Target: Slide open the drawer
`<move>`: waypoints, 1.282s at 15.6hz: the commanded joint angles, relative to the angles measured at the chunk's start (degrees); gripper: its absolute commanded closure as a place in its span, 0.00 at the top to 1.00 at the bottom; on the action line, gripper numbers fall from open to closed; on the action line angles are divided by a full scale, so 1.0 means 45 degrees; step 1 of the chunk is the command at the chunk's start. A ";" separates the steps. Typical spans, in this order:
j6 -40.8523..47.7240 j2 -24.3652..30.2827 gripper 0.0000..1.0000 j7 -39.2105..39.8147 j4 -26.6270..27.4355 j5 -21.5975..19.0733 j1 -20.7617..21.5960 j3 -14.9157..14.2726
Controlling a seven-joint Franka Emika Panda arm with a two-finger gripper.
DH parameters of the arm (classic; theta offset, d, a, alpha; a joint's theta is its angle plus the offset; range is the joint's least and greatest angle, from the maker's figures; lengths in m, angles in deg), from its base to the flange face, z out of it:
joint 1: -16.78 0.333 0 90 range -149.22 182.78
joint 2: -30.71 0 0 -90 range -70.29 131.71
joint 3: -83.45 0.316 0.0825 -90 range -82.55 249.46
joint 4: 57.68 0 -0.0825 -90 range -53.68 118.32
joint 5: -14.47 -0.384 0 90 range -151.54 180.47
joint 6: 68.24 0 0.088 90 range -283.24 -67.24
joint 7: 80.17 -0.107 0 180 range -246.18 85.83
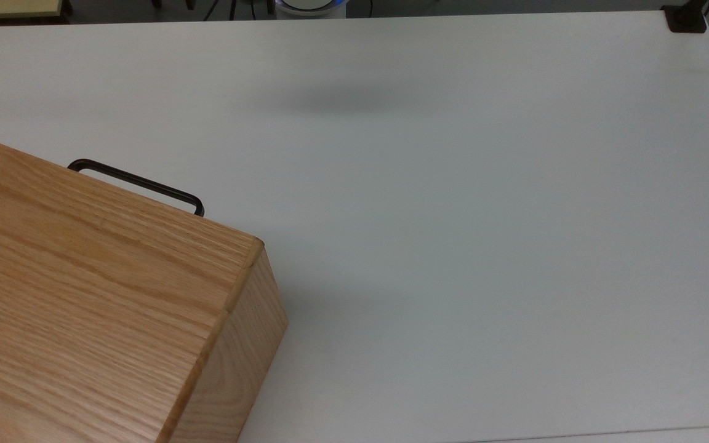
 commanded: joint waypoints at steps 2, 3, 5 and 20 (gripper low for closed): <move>-0.0209 0.0115 1.00 0.0073 0.0286 -0.0072 0.0088 -0.0017; -0.0151 0.0115 1.00 0.0073 0.0305 -0.0072 0.0107 -0.0017; -0.0131 0.0115 1.00 0.0053 0.0306 -0.0091 0.0107 -0.0017; -0.0423 -0.0334 1.00 -0.0666 0.0052 0.0221 0.0010 0.0061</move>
